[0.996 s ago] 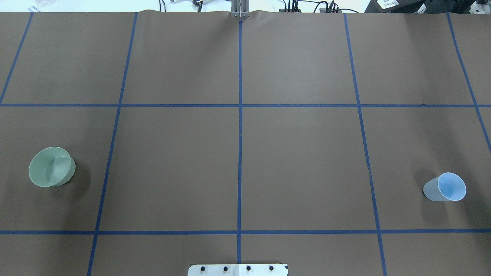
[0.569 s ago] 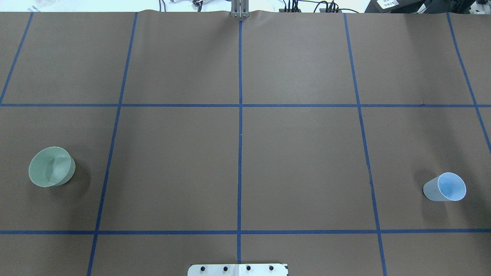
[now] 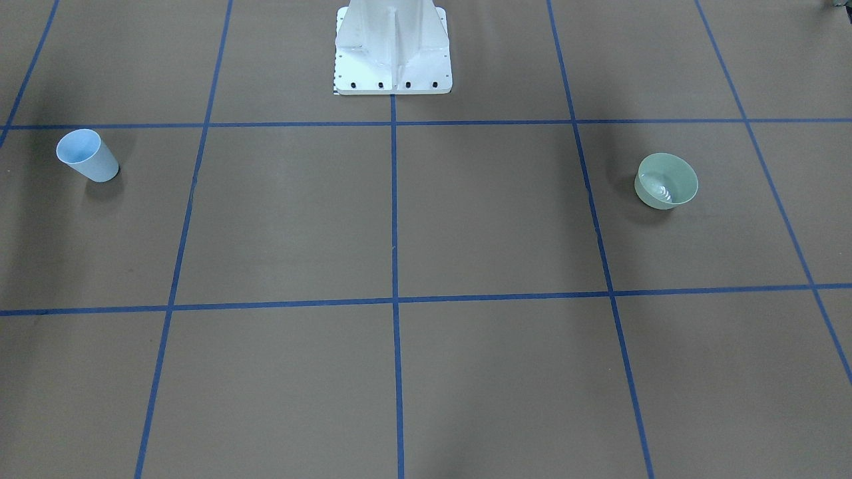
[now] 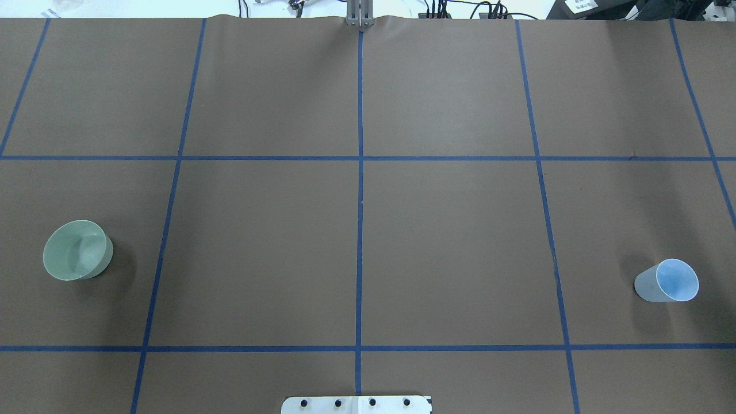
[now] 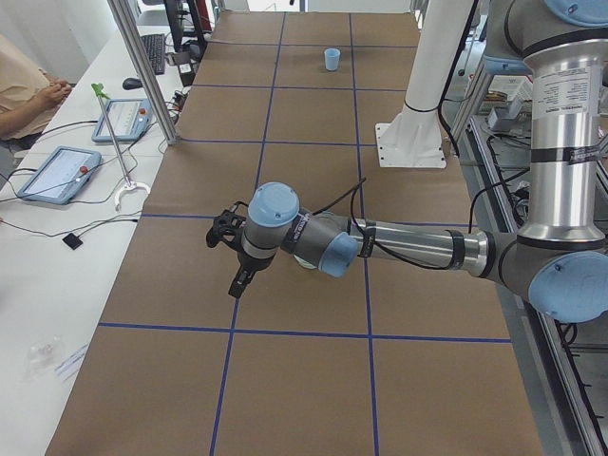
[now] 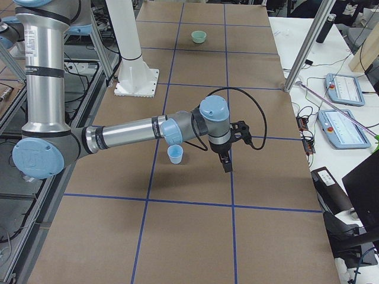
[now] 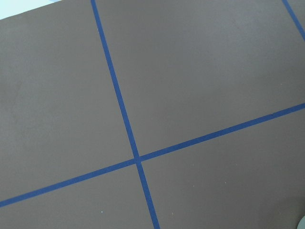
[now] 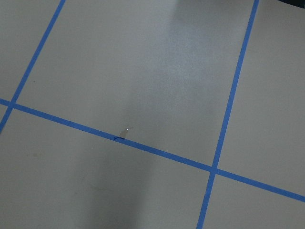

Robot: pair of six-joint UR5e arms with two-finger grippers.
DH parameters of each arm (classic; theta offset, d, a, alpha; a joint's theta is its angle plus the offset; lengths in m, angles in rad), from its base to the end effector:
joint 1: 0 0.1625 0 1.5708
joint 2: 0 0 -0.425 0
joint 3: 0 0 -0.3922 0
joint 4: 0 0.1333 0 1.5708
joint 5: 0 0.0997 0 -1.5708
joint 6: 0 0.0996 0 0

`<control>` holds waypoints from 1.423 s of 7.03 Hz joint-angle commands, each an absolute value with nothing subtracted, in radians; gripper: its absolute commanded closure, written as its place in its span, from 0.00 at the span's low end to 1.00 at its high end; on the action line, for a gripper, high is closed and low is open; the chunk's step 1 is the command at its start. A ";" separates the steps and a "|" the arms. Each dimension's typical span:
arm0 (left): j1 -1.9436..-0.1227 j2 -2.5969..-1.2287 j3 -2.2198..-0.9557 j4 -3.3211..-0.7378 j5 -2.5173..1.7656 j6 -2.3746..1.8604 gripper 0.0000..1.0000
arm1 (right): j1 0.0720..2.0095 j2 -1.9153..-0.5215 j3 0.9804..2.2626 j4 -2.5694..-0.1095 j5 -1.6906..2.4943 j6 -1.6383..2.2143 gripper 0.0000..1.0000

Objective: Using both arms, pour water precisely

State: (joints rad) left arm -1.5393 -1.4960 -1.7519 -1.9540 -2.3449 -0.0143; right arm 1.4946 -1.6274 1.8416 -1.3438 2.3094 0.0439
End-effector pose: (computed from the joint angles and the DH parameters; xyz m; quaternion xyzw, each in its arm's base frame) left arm -0.0485 -0.4815 0.5607 0.2159 0.3712 0.0992 0.8976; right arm 0.0295 -0.4844 0.5275 0.1826 -0.3638 -0.0937 0.9086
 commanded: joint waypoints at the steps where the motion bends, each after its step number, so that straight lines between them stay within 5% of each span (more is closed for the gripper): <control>1: -1.487 -1.496 -1.741 -1.967 -2.344 -0.123 0.00 | 1.494 -1.625 1.842 -1.336 2.309 0.049 0.00; 8: -1.075 -1.365 -1.727 -2.409 -2.239 -0.772 0.00 | 1.496 -1.628 1.842 -1.336 2.309 0.054 0.00; 10: -1.036 -1.367 -1.721 -2.413 -2.212 -0.846 0.09 | 1.496 -1.629 1.842 -1.338 2.310 0.054 0.00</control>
State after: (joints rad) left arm -1.0635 -1.3673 -1.7245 -2.4017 -2.2325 -0.7949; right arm 1.4955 -1.6278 1.8422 -1.3364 2.3090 0.0535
